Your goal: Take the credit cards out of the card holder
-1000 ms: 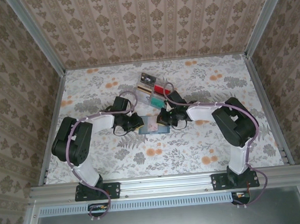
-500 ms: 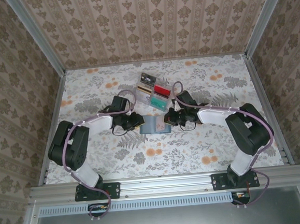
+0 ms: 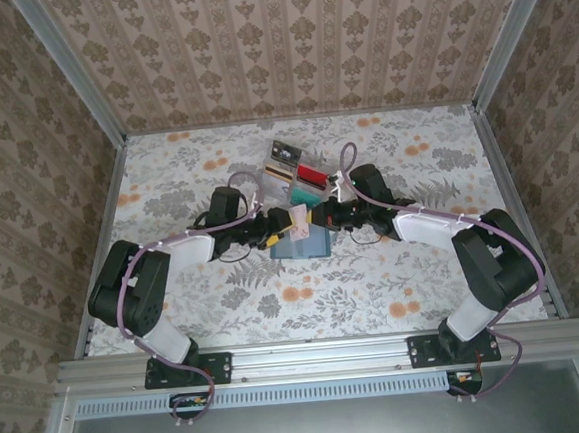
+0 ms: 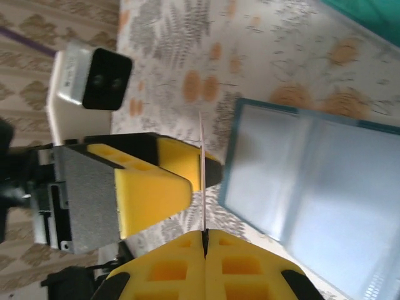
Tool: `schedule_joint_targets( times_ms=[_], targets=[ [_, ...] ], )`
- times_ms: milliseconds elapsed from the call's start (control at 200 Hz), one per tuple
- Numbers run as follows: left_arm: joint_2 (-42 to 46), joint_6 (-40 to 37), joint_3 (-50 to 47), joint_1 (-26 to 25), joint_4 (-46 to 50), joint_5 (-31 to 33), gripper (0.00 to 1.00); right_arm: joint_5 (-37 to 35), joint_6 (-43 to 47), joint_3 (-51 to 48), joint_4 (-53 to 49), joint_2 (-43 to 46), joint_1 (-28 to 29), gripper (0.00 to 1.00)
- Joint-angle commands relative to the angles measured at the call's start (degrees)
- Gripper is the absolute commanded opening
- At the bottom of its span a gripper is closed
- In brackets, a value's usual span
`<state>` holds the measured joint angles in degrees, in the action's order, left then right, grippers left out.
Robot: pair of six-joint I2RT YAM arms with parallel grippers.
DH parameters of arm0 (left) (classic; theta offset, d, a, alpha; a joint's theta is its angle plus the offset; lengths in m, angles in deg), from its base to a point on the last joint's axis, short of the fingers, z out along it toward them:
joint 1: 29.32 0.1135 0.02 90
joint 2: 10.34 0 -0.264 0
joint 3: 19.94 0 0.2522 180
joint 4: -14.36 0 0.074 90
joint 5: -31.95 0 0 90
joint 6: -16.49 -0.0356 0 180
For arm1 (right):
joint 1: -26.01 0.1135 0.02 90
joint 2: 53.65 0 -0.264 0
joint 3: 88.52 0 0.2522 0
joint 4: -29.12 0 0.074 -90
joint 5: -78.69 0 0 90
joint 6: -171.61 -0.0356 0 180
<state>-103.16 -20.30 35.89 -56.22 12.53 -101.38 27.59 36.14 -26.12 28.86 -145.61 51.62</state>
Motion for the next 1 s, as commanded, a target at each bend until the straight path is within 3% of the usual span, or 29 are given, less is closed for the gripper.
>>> schedule_joint_targets(
  times_ms=[0,105,225,505,560,710,865,995],
  targets=[
    [1.39,6.15,-1.33,0.36,-12.85,-6.31,0.70,6.40,-2.16,-0.50,5.89,1.94,-0.64,0.00],
    [3.38,8.59,-1.91,0.35,-17.02,-7.40,0.68,7.84,-4.31,-1.50,8.73,2.91,-0.73,0.00],
    [5.09,8.73,-1.59,1.99,-16.83,-7.64,0.58,8.45,-4.49,-1.27,8.71,3.37,-0.99,0.00],
    [6.23,12.81,-3.17,3.08,-23.30,-6.57,0.00,9.49,-7.53,-2.20,12.76,3.02,-1.40,0.00],
    [6.43,13.44,-3.30,3.04,-23.90,-5.61,0.00,8.84,-8.91,-2.50,14.02,3.14,-1.35,0.02],
    [6.83,16.83,-4.03,2.81,-25.30,-1.77,0.00,5.30,-16.66,-4.37,21.08,2.33,-0.79,0.39],
    [6.89,19.46,-4.08,1.64,-26.35,2.16,0.00,3.94,-23.67,-5.27,27.86,-0.54,0.29,0.42],
    [6.31,20.48,-4.60,1.10,-26.88,4.71,0.00,3.11,-24.05,-4.22,26.08,-2.38,1.20,0.42]
  ],
)
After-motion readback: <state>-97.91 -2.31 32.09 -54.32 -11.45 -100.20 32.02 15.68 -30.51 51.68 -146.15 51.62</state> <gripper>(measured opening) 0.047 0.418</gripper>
